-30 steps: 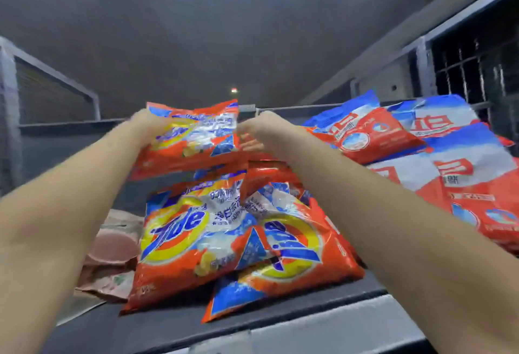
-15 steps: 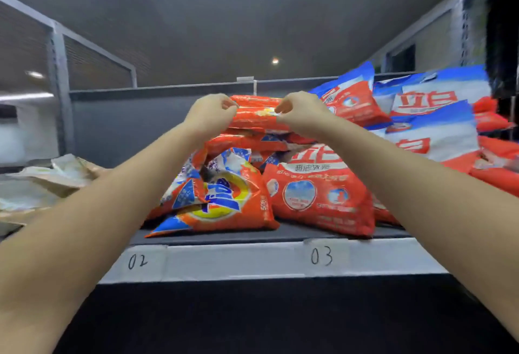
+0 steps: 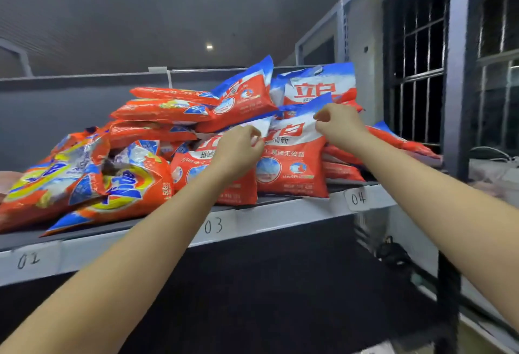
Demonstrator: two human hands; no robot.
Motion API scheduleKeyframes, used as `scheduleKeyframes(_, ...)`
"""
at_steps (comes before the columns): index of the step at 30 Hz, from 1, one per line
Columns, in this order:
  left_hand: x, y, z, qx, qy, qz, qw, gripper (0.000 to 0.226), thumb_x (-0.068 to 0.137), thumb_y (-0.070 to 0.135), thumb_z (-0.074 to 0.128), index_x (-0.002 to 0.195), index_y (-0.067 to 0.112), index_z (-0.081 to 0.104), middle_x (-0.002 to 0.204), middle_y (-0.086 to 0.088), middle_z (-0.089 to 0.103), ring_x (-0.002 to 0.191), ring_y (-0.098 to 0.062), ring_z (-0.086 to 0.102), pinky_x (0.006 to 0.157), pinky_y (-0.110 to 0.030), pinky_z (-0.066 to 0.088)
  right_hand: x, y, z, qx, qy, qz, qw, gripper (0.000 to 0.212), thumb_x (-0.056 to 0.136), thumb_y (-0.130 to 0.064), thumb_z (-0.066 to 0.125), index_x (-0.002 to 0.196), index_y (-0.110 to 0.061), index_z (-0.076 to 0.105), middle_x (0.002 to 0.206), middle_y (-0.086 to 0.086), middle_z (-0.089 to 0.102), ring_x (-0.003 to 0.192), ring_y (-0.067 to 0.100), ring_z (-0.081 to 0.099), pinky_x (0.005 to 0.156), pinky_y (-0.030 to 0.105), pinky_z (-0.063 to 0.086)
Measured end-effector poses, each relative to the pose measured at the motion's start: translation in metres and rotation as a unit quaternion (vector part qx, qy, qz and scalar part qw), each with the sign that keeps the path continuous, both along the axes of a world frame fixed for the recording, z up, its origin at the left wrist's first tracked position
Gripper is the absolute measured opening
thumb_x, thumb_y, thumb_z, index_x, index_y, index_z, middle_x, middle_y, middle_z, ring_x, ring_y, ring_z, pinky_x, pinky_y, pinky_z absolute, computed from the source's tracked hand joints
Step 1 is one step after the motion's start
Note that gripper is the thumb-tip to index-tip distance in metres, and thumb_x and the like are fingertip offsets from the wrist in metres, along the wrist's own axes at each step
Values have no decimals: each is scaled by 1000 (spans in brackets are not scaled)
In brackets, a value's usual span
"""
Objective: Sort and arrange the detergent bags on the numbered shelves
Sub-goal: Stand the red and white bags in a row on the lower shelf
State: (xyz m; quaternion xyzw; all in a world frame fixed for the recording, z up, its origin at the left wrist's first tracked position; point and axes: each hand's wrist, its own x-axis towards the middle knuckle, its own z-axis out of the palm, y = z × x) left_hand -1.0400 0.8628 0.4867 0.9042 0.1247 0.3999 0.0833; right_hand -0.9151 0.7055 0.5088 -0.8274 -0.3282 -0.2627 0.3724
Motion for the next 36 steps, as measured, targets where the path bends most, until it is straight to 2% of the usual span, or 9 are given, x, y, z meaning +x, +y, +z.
scheduleKeyframes(4,0,1,-21,43,-7,-13,999,42,94,23,51,132,7,49,132,-12,53,123,-26,46,102,-32,32,6,-2,-23,135,72,-34,988,34,87,-22,59,113,-2,58,117,15,61,108,32,56,84,34,43)
scheduleKeyframes(7,-2,-1,-30,36,-37,-32,998,41,95,23,50,133,8,48,133,-10,52,122,-24,45,102,-31,33,-4,13,-47,283,317,106,899,34,83,-26,66,110,-8,58,117,13,64,102,31,63,90,42,51)
scheduleKeyframes(9,-3,-5,-33,28,-46,-45,998,42,94,21,51,133,8,48,133,-10,51,122,-23,45,102,-31,34,-12,26,-61,269,391,150,867,47,83,-27,70,122,-6,55,119,12,64,102,31,64,92,47,51)
scheduleKeyframes(19,-25,-32,-32,-23,-19,-18,999,45,97,26,48,137,6,45,137,-12,48,126,-24,43,103,-30,31,-29,1,-37,229,138,62,961,31,81,-30,68,103,-8,66,107,13,68,99,34,63,88,48,50)
scheduleKeyframes(23,-37,-52,-36,-57,-69,-17,996,43,98,31,47,132,5,51,133,-12,53,123,-23,46,97,-26,32,-29,-73,-35,242,111,134,955,20,77,-30,70,93,-19,68,93,5,73,86,26,69,83,46,55)
scheduleKeyframes(26,-36,-77,-42,-153,-100,-72,980,50,94,44,50,130,9,54,127,-5,58,117,-18,53,92,-22,36,-46,-136,-55,284,109,211,929,7,82,-14,70,85,-18,65,69,-11,72,66,6,69,69,27,57)
scheduleKeyframes(28,-36,-101,-48,-289,-102,-156,939,53,87,53,56,120,12,61,114,1,65,110,-16,60,89,-26,46,-62,-171,-75,328,139,265,896,10,80,-8,69,82,-17,64,63,-15,70,59,1,67,59,19,54)
scheduleKeyframes(32,-43,-151,-81,-561,-81,-383,730,22,92,25,53,108,15,65,99,-5,73,88,-17,70,79,-33,57,-80,-212,-129,344,248,312,850,41,53,-31,73,90,-14,63,71,-5,74,62,10,70,55,22,54)
scheduleKeyframes(36,-45,-174,-151,-624,-114,-354,687,29,95,22,50,119,10,59,98,-10,73,85,-23,71,71,-34,58,-74,-226,-200,318,366,271,831,32,59,-25,74,86,-11,64,71,3,74,61,15,70,54,25,56)
